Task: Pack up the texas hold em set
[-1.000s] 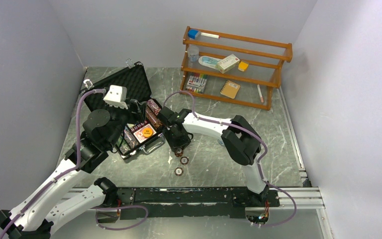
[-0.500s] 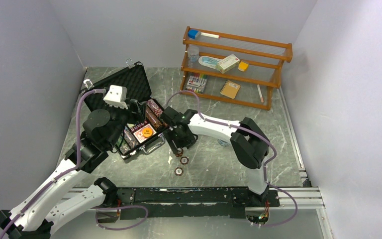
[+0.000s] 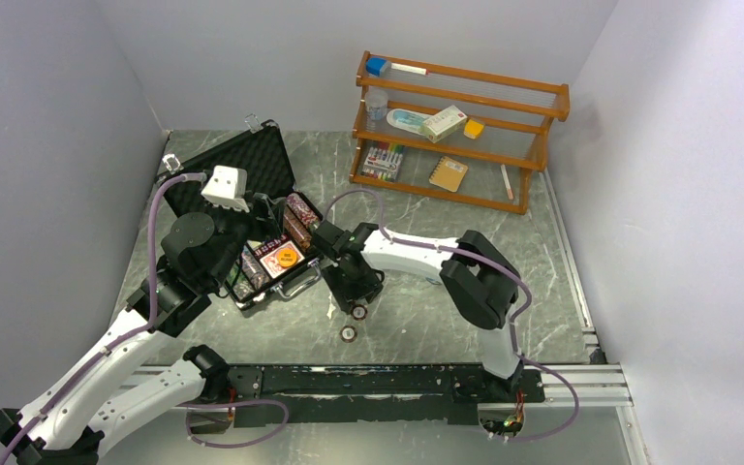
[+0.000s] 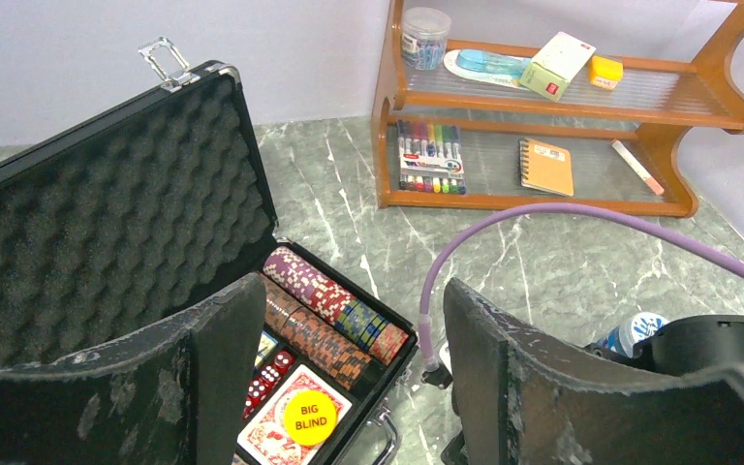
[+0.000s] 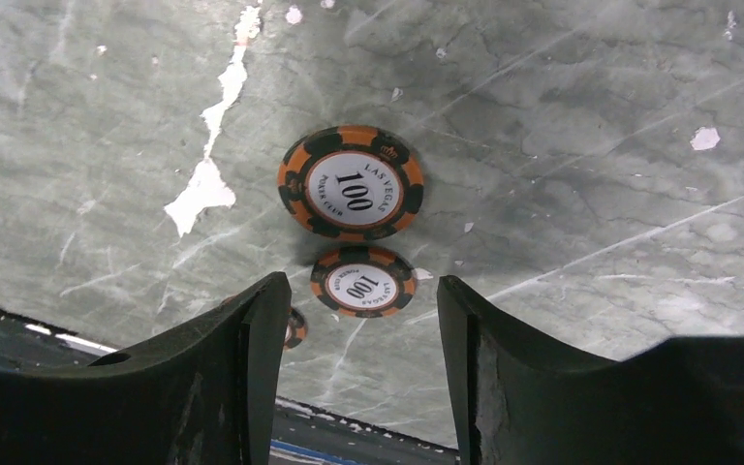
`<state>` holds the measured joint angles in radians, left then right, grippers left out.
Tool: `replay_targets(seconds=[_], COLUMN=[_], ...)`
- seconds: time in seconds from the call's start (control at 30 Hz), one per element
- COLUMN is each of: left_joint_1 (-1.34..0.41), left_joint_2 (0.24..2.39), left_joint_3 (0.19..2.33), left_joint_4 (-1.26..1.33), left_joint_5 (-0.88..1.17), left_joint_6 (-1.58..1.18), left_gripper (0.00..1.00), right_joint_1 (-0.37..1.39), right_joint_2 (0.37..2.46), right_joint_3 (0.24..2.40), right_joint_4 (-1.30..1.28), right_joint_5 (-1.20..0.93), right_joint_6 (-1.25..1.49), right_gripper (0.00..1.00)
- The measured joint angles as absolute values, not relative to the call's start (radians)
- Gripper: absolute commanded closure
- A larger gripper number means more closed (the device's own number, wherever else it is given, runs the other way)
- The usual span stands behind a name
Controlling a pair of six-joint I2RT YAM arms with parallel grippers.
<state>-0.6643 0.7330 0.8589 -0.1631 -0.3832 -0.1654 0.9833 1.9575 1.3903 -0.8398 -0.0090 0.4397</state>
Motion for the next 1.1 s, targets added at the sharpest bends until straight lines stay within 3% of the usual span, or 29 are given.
replay_targets(seconds=[0.3, 0.67, 0.97, 1.1], left_joint_1=[-0.664, -0.664, -0.664, -0.664], left_joint_2=[0.733, 0.727, 0.727, 0.727], left_joint_3=[0.859, 0.859, 0.859, 0.859], left_joint_4=[-0.163, -0.163, -0.163, -0.163], left_joint_5=[-0.383, -0.387, -0.390, -0.390], left_joint_6=[-0.165, -0.165, -0.165, -0.165], left_gripper=[0.28, 0.28, 0.28, 0.28], right_joint_1=[0.985, 1.003, 1.014, 1.015], right_joint_2=[1.983, 1.996, 2.000, 2.001], right_joint_3=[1.390, 1.390, 1.390, 1.390], right_joint_4=[-0.843, -0.862, -0.869, -0.869], right_joint_5=[-0.007, -0.007, 0.015, 0.026], right_joint_6=[0.450, 0.452, 0.452, 0.457], right_gripper=[0.47, 0.44, 0.50, 0.44])
